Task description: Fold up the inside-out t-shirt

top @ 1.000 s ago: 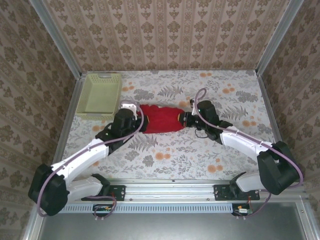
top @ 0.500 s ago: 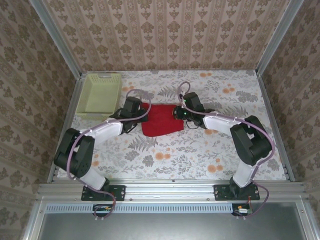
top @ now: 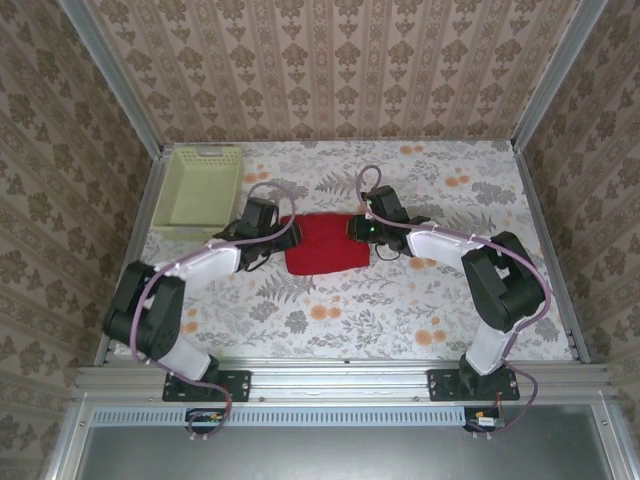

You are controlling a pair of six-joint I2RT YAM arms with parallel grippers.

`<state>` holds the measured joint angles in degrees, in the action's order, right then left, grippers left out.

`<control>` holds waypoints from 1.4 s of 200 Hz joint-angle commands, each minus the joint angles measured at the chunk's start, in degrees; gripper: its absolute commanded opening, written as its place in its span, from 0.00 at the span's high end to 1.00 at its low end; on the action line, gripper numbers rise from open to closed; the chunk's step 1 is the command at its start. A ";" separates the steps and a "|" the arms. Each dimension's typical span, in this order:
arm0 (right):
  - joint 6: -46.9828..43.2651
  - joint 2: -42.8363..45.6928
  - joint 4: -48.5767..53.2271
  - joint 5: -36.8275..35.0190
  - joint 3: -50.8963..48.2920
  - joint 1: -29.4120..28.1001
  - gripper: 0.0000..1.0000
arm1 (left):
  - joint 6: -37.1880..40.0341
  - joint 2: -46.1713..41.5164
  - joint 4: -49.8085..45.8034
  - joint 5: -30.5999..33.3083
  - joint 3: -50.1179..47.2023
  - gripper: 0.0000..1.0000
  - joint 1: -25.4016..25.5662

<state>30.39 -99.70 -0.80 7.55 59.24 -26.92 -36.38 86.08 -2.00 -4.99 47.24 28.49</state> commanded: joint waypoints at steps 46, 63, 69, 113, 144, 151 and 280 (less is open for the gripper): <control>5.67 6.26 -4.44 8.24 -10.81 2.48 0.30 | -6.40 -5.12 4.53 -5.86 -10.05 0.31 0.37; 7.55 4.75 -8.08 11.65 -12.40 2.40 0.31 | -6.75 -1.84 7.97 -8.17 -9.73 0.35 1.07; 8.04 4.15 -9.18 12.64 -12.88 2.32 0.34 | -6.80 -0.70 9.27 -9.04 -9.64 0.39 1.25; 8.22 5.59 -9.31 10.41 -16.74 1.44 0.73 | -6.23 0.24 10.36 -8.08 -10.29 0.69 3.75; 7.82 9.44 -7.72 6.91 -20.55 -0.32 0.89 | -6.91 -4.07 9.82 -3.98 -16.01 0.90 5.51; 7.98 10.31 -7.07 5.43 -21.56 -1.11 0.90 | -7.13 -5.40 9.04 -2.47 -17.58 0.91 6.35; 2.36 26.91 18.58 -12.94 -13.74 -4.99 0.34 | -4.69 -30.46 -19.03 15.50 -12.66 0.44 8.89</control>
<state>38.13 -80.31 4.38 4.03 37.26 -32.23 -45.60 61.21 -8.54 1.80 26.37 38.46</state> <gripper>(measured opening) 0.595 0.505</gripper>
